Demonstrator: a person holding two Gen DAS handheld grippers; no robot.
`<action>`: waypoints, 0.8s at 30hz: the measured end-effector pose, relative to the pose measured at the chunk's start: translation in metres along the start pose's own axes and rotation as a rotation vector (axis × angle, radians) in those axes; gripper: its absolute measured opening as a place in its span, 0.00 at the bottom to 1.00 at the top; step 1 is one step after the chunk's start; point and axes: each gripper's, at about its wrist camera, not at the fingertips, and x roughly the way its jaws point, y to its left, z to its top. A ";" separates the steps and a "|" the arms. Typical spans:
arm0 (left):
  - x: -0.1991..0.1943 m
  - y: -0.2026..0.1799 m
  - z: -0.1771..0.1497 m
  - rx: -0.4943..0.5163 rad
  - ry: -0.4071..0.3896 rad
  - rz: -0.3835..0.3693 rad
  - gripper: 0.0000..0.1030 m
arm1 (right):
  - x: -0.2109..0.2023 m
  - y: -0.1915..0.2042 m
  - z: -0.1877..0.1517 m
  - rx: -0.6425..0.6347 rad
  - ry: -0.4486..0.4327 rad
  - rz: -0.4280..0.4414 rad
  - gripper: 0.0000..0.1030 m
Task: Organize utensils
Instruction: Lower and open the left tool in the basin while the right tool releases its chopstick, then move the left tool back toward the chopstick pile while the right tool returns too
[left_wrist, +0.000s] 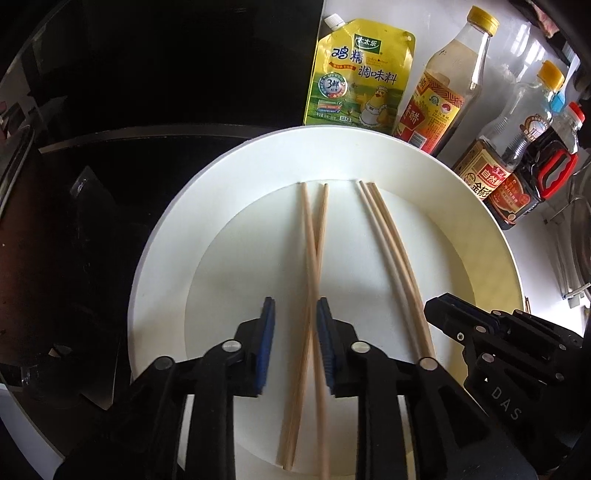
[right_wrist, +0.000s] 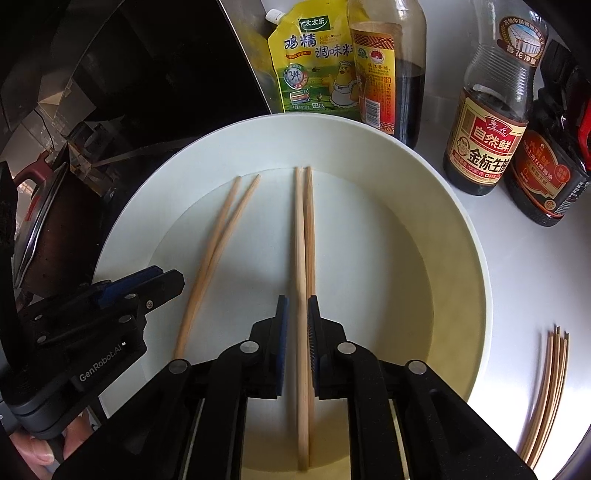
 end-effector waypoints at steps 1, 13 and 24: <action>-0.003 0.000 0.000 -0.001 -0.008 0.005 0.32 | -0.002 0.000 0.000 -0.004 -0.008 -0.004 0.12; -0.046 0.010 -0.020 -0.028 -0.081 0.044 0.55 | -0.038 0.002 -0.017 -0.005 -0.085 -0.010 0.23; -0.086 0.002 -0.047 -0.027 -0.131 0.067 0.66 | -0.081 0.008 -0.047 -0.031 -0.152 -0.016 0.39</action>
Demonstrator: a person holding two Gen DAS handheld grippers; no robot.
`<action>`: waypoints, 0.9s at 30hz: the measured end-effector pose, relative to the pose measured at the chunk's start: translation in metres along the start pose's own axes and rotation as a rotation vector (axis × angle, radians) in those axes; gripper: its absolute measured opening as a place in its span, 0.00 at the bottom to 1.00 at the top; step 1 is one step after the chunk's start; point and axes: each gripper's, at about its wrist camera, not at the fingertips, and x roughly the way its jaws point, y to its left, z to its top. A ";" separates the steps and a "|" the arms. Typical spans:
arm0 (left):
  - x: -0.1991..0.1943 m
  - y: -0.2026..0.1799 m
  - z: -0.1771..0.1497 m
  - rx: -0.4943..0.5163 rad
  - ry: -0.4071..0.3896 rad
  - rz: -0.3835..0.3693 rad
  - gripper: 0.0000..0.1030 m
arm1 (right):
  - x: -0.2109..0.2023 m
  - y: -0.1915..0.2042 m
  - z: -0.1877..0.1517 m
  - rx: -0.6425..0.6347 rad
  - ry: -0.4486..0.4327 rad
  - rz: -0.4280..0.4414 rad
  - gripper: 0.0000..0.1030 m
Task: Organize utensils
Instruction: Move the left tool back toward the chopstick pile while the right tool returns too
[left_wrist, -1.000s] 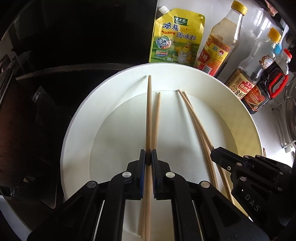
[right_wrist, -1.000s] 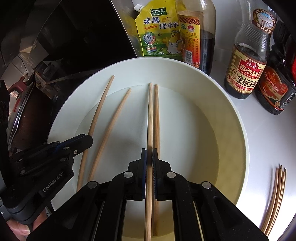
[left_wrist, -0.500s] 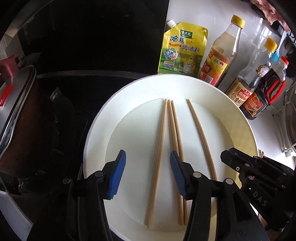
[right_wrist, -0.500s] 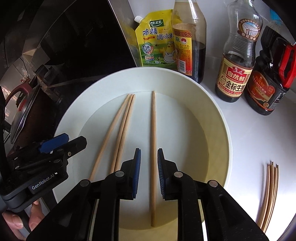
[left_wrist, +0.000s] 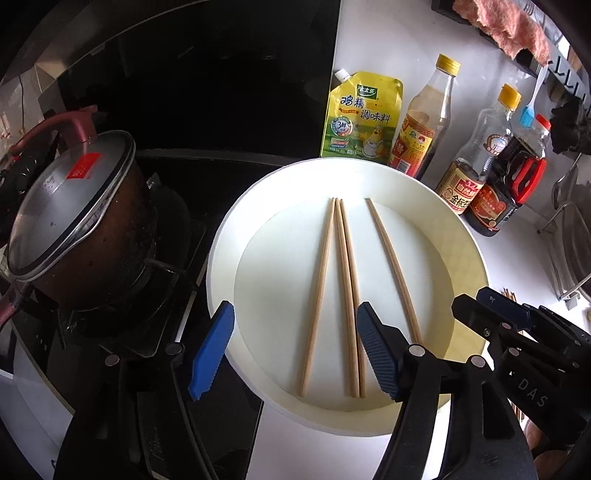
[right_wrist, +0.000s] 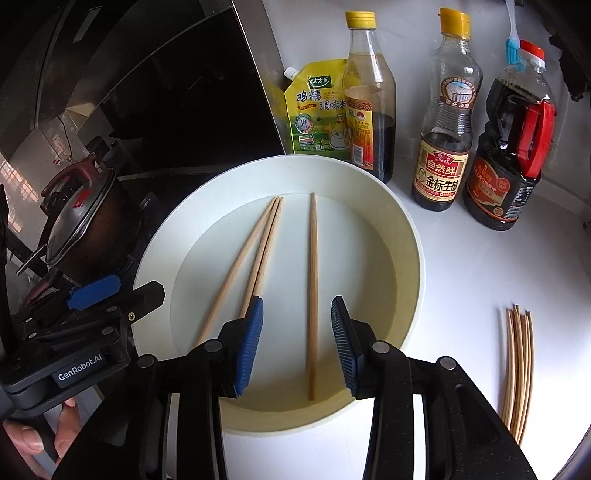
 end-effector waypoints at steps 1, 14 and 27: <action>-0.003 -0.002 -0.002 0.002 -0.002 0.000 0.67 | -0.005 -0.001 -0.002 -0.001 -0.006 -0.002 0.40; -0.022 -0.058 -0.036 0.068 0.002 -0.041 0.71 | -0.058 -0.043 -0.039 0.047 -0.049 -0.054 0.48; -0.030 -0.138 -0.059 0.154 0.000 -0.118 0.76 | -0.099 -0.137 -0.095 0.152 -0.055 -0.169 0.57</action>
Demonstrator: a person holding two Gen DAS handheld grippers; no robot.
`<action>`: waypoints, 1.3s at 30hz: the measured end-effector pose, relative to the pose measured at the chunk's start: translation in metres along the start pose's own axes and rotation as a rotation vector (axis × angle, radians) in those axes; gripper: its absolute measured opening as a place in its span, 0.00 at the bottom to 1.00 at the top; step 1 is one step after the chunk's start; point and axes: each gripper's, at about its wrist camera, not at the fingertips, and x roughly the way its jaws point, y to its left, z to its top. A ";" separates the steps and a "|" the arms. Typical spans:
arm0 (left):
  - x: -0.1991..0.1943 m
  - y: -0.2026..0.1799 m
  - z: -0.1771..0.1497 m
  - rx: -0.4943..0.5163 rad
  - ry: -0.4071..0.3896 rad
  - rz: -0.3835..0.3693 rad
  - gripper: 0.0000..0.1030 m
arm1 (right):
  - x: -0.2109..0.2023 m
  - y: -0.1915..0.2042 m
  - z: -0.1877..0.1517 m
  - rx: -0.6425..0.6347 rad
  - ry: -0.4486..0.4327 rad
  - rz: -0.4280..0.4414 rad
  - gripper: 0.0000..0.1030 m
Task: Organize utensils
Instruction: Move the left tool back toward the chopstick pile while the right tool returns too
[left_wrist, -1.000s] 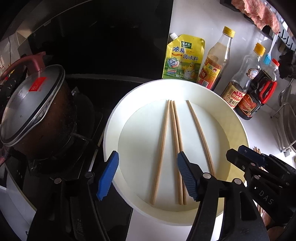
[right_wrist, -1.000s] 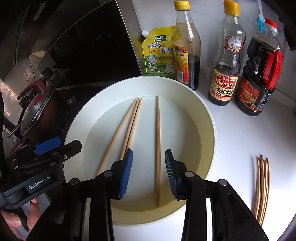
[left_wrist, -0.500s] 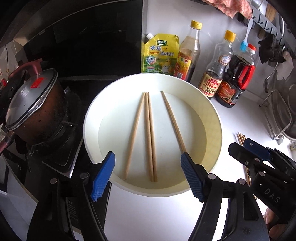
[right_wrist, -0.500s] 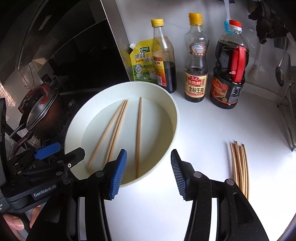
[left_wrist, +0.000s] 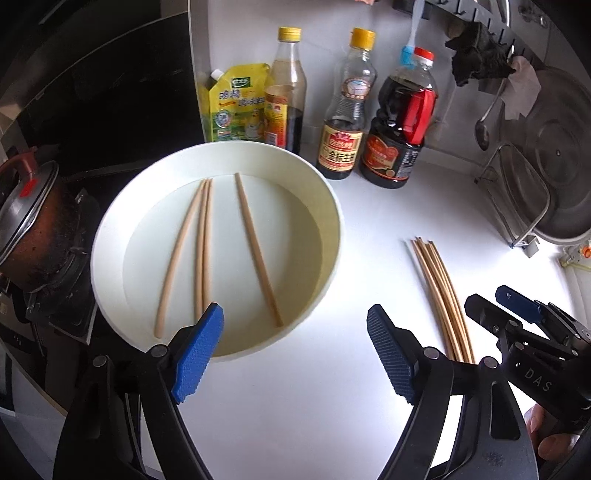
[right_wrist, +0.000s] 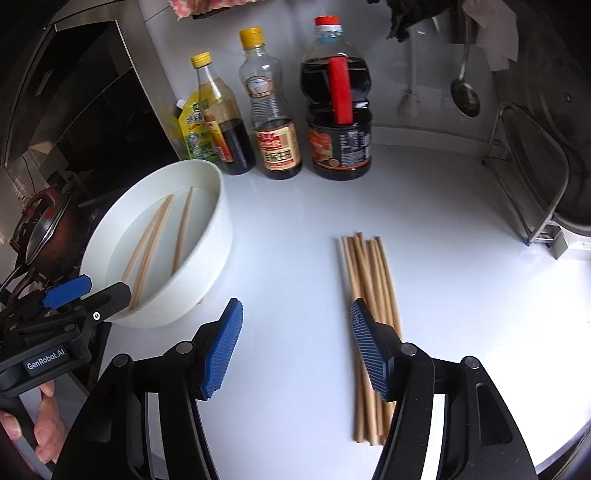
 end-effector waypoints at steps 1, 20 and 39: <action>0.001 -0.007 -0.001 0.005 0.003 -0.006 0.77 | -0.001 -0.008 -0.003 0.003 0.001 -0.014 0.58; 0.053 -0.100 -0.018 0.050 0.046 -0.014 0.80 | 0.028 -0.109 -0.039 0.004 0.071 -0.093 0.59; 0.086 -0.108 -0.029 0.012 0.092 0.010 0.80 | 0.066 -0.110 -0.044 -0.052 0.106 -0.074 0.59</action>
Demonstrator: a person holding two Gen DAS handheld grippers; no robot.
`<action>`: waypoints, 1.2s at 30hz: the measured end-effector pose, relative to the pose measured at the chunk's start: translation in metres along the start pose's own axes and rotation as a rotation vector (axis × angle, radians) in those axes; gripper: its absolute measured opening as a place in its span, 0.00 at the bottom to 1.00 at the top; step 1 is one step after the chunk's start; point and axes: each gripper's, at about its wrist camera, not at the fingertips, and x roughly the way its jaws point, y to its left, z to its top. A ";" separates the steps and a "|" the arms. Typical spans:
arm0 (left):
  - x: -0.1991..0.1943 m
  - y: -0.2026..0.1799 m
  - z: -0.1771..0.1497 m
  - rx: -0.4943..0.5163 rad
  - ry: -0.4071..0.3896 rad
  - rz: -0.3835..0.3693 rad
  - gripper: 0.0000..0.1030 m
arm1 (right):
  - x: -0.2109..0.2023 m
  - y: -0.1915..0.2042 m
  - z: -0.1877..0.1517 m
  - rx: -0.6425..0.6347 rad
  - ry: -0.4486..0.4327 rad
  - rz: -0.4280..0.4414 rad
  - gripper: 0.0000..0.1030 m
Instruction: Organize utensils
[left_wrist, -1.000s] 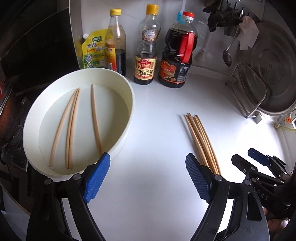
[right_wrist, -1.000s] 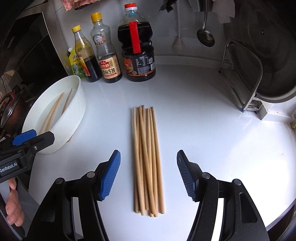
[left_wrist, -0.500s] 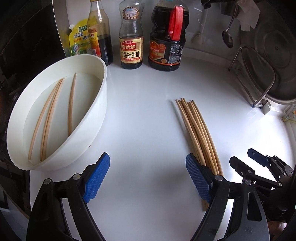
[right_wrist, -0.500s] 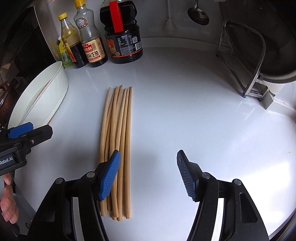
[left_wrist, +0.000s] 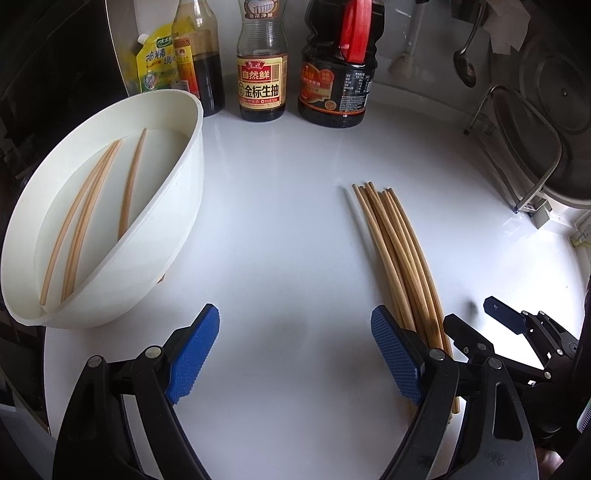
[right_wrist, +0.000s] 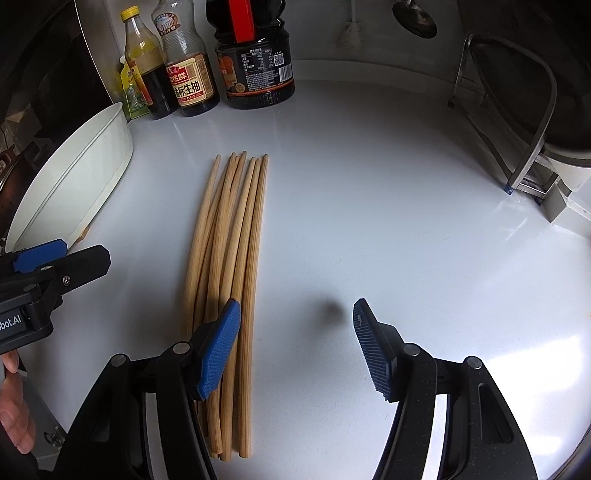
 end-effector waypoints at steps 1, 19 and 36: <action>0.001 -0.001 0.000 0.000 0.000 0.000 0.80 | 0.001 0.000 0.000 -0.004 0.002 -0.006 0.59; 0.011 -0.022 0.005 0.024 0.003 -0.015 0.80 | 0.005 -0.011 0.003 -0.024 -0.001 -0.009 0.59; 0.035 -0.045 0.002 0.055 0.050 -0.044 0.80 | 0.000 -0.028 -0.003 0.017 -0.015 0.003 0.59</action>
